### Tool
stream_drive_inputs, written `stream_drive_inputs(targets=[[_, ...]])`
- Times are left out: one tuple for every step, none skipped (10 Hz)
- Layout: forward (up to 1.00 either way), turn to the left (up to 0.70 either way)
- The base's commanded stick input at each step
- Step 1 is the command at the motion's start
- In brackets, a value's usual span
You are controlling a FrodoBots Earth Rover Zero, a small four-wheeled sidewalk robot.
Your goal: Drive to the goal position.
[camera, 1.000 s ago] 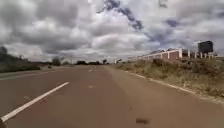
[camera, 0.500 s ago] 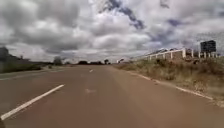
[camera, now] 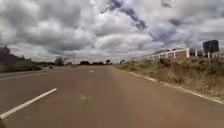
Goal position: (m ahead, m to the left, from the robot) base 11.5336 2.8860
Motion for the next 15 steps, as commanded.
stream_drive_inputs(targets=[[0.85, 0.00], [0.85, 0.00], [0.85, 0.00], [0.85, 0.00], [0.85, 0.00], [0.85, 0.00], [0.85, 0.00], [0.85, 0.00], [0.85, 0.00], [0.85, 0.00], [0.85, 0.00], [0.85, 0.00], [0.85, 0.00], [0.85, 0.00], [0.85, 0.00]])
